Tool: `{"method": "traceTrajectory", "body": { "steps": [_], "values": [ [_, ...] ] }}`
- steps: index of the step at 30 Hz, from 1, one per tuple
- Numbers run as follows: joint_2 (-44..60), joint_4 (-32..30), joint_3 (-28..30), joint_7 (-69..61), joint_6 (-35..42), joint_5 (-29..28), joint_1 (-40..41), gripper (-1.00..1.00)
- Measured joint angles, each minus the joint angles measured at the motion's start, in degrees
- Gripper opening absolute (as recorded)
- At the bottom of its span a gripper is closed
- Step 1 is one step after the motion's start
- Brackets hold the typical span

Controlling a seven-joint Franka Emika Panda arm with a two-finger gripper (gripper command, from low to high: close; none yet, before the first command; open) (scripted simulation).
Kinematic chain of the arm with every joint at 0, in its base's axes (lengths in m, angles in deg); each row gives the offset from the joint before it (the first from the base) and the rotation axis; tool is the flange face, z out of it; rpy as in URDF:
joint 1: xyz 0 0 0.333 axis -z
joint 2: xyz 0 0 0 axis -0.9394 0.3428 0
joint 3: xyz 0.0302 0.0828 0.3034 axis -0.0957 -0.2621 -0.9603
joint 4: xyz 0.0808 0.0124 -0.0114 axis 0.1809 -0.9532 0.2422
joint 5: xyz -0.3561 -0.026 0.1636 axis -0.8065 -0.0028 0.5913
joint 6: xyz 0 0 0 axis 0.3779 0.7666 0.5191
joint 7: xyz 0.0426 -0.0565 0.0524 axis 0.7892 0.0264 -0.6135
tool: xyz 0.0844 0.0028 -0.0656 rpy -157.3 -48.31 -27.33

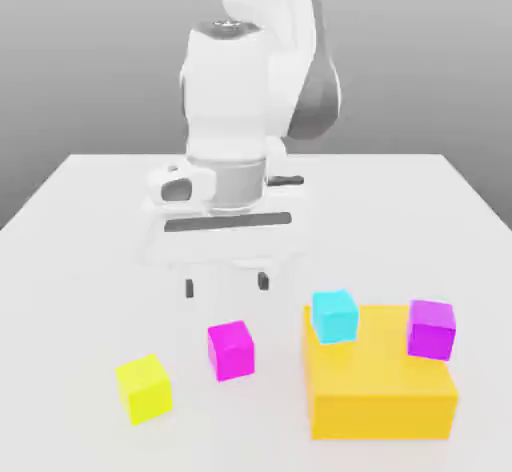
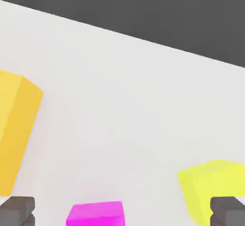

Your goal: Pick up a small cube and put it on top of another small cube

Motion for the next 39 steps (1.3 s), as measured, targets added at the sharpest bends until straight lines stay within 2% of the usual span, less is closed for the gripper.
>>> {"method": "traceTrajectory", "body": {
  "steps": [2, 6, 7, 14, 20, 23, 30, 39],
  "values": [
    [5.84, -0.27, -0.33, -2.46, -4.6, 2.49, -0.11, 0.0],
    [14.61, 0.72, -5.55, -5.45, -11.89, 6.16, 4.18, 0.0],
    [16.54, 0.97, -6.7, -5.66, -13.52, 6.29, 5.37, -1.0],
    [16.96, 1.04, -7.03, -5.52, -13.81, 6.12, 5.74, -1.0],
    [6.13, -0.66, -4.64, -2.43, -4.74, 2.0, 4.44, -1.0],
    [0.88, -1.08, -5.23, -1.87, -0.17, 2.37, 3.64, -1.0],
    [-0.21, 7.37, -10.44, 13.06, 6.14, 5.79, -0.27, -1.0],
    [-2.43, 10.78, -15.35, 36.57, 11.59, 7.01, -1.42, -1.0]
  ]
}}
